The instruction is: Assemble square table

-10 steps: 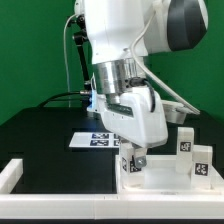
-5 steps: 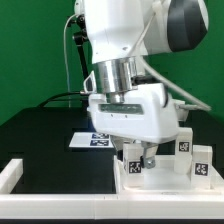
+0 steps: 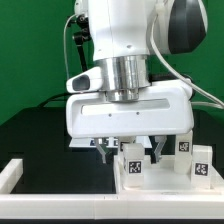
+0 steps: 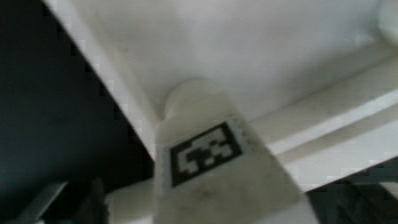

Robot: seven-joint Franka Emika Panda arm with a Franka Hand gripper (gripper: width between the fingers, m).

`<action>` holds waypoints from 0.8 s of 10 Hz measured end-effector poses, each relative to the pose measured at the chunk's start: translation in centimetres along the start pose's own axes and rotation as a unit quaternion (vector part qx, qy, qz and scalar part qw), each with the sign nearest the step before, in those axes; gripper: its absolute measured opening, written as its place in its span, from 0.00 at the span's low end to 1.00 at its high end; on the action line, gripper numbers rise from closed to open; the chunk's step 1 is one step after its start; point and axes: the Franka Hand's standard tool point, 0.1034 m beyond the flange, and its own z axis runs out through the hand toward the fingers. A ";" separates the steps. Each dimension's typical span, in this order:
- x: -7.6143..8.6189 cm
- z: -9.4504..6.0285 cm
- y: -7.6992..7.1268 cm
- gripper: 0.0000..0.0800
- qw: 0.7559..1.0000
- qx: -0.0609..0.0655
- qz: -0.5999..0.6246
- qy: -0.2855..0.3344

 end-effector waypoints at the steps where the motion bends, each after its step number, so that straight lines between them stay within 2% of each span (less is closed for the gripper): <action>1: 1.6 -1.0 0.1 0.81 0.988 -0.013 -0.150 0.023; 3: 1.3 -0.7 0.1 0.81 0.990 -0.013 -0.141 0.027; 4: 1.4 -0.7 0.1 0.70 0.991 -0.013 -0.129 0.027; 5: 1.3 -0.7 0.1 0.47 0.995 -0.012 -0.092 0.027; 6: 1.3 -0.6 0.1 0.36 0.998 -0.010 -0.051 0.028; 8: 1.4 -0.6 0.3 0.36 0.999 -0.010 0.025 0.029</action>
Offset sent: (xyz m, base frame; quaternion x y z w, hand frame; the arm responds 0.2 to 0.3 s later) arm 0.0000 0.0000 0.0000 0.0000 0.0000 0.0000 1.0000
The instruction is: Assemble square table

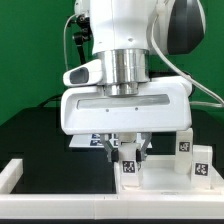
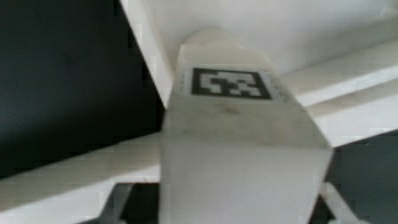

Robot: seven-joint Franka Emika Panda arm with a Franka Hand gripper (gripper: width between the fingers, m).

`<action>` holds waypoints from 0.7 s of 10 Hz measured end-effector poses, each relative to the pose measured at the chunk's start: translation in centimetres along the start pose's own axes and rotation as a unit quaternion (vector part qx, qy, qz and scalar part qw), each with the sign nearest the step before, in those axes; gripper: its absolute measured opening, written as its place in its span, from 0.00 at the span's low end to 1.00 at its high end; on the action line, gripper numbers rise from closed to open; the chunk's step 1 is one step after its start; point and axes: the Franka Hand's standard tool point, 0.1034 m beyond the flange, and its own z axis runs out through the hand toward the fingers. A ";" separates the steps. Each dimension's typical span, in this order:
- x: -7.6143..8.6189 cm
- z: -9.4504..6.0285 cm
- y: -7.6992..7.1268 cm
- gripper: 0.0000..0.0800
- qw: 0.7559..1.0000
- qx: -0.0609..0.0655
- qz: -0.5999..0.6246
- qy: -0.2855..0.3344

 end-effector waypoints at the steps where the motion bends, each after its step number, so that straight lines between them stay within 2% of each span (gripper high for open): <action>1: 0.0 0.0 0.1 0.36 0.999 -0.001 0.038 0.000; 3: -0.1 0.1 0.4 0.36 0.978 -0.003 0.210 -0.011; 5: -0.2 0.2 1.2 0.36 0.934 0.025 0.355 -0.037; 6: -0.3 0.3 1.3 0.36 0.915 0.033 0.397 -0.060; 7: -0.3 0.3 1.4 0.36 0.895 0.030 0.439 -0.075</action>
Offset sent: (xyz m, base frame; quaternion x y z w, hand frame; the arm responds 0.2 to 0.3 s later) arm -0.0007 0.0245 -0.0093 0.0961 -0.1394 0.4603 0.8715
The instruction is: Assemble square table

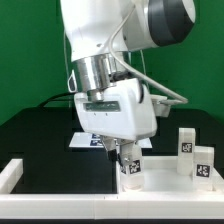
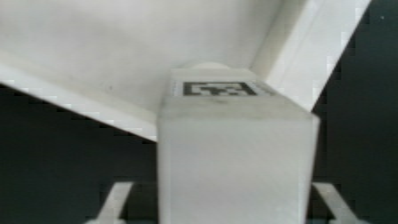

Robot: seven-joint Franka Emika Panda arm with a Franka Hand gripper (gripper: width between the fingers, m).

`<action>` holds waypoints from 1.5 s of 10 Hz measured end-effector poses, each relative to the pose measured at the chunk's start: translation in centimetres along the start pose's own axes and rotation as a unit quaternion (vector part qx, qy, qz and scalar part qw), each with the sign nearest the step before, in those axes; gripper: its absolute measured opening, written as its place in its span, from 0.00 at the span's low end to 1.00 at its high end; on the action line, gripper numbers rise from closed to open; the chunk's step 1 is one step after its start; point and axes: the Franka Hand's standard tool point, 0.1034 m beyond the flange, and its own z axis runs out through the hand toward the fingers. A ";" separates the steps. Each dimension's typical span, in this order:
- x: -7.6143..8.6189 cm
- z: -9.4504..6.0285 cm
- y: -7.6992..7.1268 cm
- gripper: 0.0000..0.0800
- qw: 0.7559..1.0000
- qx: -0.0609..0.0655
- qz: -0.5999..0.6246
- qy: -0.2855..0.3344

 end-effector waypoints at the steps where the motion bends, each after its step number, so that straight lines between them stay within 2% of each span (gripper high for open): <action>1: 0.0 0.0 0.1 0.36 0.999 -0.006 0.032 -0.007; 2: -0.1 0.0 0.1 0.36 0.999 -0.008 0.049 -0.009; 3: -0.1 0.1 0.1 0.46 0.998 -0.008 0.059 -0.008; 4: -0.2 0.1 0.1 0.63 1.000 -0.008 0.027 -0.008; 5: -0.8 0.1 -0.1 0.63 0.998 -0.025 -0.055 0.001; 6: -1.9 0.1 -0.5 0.77 0.985 -0.047 -0.165 -0.004; 7: -2.9 0.1 -0.9 0.80 0.964 -0.050 -0.261 -0.025; 8: -2.6 0.1 -0.9 0.80 0.962 -0.048 -0.267 -0.023; 10: -2.4 0.1 -0.7 0.81 0.928 -0.048 -0.368 -0.026; 11: -1.9 0.1 -0.3 0.81 0.881 -0.049 -0.470 -0.027; 12: -1.8 0.2 -0.2 0.81 0.806 -0.057 -0.588 -0.029; 13: -2.0 0.3 -0.3 0.81 0.783 -0.057 -0.618 -0.030; 14: -1.9 0.3 -0.2 0.81 0.800 -0.058 -0.596 -0.028; 15: -1.8 0.3 -0.2 0.67 0.800 -0.058 -0.596 -0.028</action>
Offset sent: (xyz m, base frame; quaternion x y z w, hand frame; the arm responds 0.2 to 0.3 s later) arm 0.0000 0.0000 0.0000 0.0000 0.0000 -0.0650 0.9979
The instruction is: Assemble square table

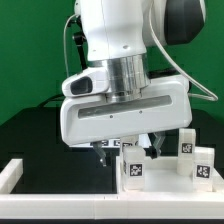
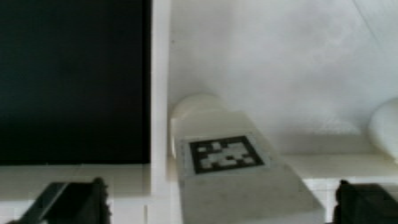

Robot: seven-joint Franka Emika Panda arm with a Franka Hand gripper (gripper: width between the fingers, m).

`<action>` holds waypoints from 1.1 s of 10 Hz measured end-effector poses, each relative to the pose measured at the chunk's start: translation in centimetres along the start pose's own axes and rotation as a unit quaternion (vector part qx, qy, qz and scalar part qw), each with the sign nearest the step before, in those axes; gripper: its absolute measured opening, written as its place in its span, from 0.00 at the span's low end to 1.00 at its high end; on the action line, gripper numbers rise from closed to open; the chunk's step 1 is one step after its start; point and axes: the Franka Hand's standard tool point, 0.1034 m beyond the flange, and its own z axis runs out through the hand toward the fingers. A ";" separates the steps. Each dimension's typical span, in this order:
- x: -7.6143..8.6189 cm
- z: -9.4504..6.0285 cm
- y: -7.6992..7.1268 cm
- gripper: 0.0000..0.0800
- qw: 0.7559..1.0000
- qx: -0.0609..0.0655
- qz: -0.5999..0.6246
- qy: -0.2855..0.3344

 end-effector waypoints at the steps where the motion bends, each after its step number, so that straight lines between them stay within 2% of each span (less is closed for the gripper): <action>1: 0.0 0.0 0.0 0.67 1.000 0.001 0.013 0.000; 2: 0.0 0.0 -0.1 0.43 0.999 0.001 0.053 0.000; 3: 0.0 0.0 -0.1 0.36 0.996 0.001 0.088 0.000; 5: 0.1 0.0 -0.1 0.36 0.988 0.000 0.153 0.003; 6: 0.0 0.1 -0.4 0.36 0.968 -0.005 0.249 0.015; 8: 0.3 0.2 -0.7 0.36 0.911 -0.010 0.413 0.001; 9: 0.5 0.3 -0.7 0.36 0.873 -0.012 0.487 -0.006; 10: 0.5 0.4 -0.8 0.36 0.836 -0.007 0.549 -0.011; 11: 0.6 0.4 -0.8 0.36 0.781 0.006 0.625 -0.012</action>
Offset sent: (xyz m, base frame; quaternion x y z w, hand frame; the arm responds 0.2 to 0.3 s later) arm 0.0000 0.0000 0.0000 0.0000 0.0000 0.1296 0.9916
